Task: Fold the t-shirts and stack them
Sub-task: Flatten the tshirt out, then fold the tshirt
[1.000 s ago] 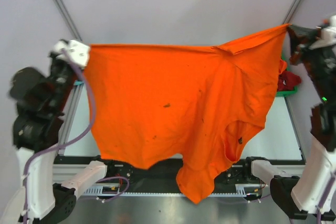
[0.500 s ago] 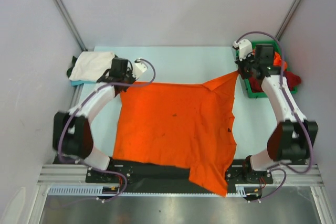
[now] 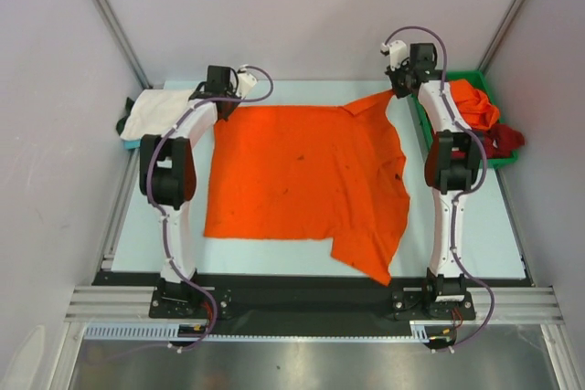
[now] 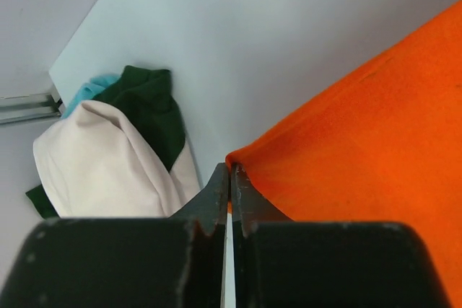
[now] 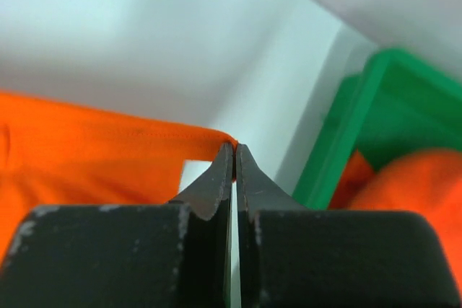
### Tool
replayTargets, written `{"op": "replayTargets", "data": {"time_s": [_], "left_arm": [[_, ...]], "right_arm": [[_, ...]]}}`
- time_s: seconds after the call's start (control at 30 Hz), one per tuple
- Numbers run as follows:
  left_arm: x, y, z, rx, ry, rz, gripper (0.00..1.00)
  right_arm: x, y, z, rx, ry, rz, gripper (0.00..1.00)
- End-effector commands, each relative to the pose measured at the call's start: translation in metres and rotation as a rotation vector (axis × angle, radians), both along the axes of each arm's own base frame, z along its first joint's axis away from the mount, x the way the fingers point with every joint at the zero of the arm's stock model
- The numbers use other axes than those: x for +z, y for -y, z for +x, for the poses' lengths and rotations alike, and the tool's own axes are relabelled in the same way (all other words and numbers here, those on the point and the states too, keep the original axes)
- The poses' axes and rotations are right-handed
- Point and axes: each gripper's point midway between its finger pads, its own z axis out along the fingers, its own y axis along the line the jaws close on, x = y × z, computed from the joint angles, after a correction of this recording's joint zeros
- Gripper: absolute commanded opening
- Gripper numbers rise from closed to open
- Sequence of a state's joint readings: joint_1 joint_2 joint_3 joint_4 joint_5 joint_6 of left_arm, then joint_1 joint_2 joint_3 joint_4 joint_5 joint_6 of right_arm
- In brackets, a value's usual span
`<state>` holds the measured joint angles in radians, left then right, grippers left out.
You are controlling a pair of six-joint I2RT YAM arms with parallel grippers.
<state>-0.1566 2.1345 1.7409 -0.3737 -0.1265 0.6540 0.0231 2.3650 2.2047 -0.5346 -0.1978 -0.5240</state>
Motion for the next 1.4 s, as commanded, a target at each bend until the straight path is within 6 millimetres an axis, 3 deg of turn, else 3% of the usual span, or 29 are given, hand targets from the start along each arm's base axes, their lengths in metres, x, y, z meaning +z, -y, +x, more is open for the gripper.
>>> {"op": "replayTargets", "data": {"time_s": [0.0,0.03,0.07,0.1,0.17,0.3,0.47,0.67,0.8,0.87,0.97,1.03,1.37], "left_arm": [[0.017,-0.028,0.026,0.090,0.048,0.020,0.00],[0.007,-0.032,0.031,0.094,0.034,0.034,0.00],[0.004,-0.033,0.035,0.100,0.036,0.044,0.00],[0.014,-0.034,0.044,0.108,0.066,0.050,0.00],[0.003,-0.038,0.053,0.119,0.064,0.074,0.00],[0.000,-0.039,0.072,0.126,0.080,0.094,0.00],[0.011,-0.038,0.078,0.131,0.111,0.082,0.00],[0.039,-0.039,0.064,0.129,0.155,0.072,0.00],[0.061,-0.034,0.045,0.101,0.177,0.038,0.01],[0.067,-0.032,0.038,0.088,0.180,0.025,0.00],[0.073,-0.028,0.023,0.069,0.177,0.004,0.00],[0.070,-0.026,0.012,0.053,0.160,-0.003,0.00],[0.059,-0.029,-0.033,0.058,0.122,-0.021,0.00]], "right_arm": [[-0.014,-0.008,0.021,-0.001,-0.009,-0.025,0.00],[-0.007,-0.007,0.030,0.000,0.028,-0.046,0.00],[-0.012,-0.008,0.033,0.005,0.034,-0.062,0.00],[-0.013,-0.014,0.039,0.014,0.061,-0.073,0.00],[-0.025,-0.015,0.043,0.018,0.067,-0.100,0.00],[-0.018,-0.015,0.057,-0.014,0.130,-0.090,0.00],[0.001,-0.012,0.060,-0.036,0.171,-0.081,0.00],[0.028,-0.002,0.049,-0.062,0.175,-0.042,0.00],[0.053,-0.001,0.030,-0.060,0.164,-0.020,0.00],[0.049,-0.002,0.019,-0.053,0.133,-0.018,0.00],[0.054,-0.005,0.000,-0.035,0.107,-0.009,0.00],[0.068,-0.008,-0.012,-0.027,0.114,0.002,0.00],[0.055,-0.020,-0.078,0.004,-0.027,0.057,0.00]]}}
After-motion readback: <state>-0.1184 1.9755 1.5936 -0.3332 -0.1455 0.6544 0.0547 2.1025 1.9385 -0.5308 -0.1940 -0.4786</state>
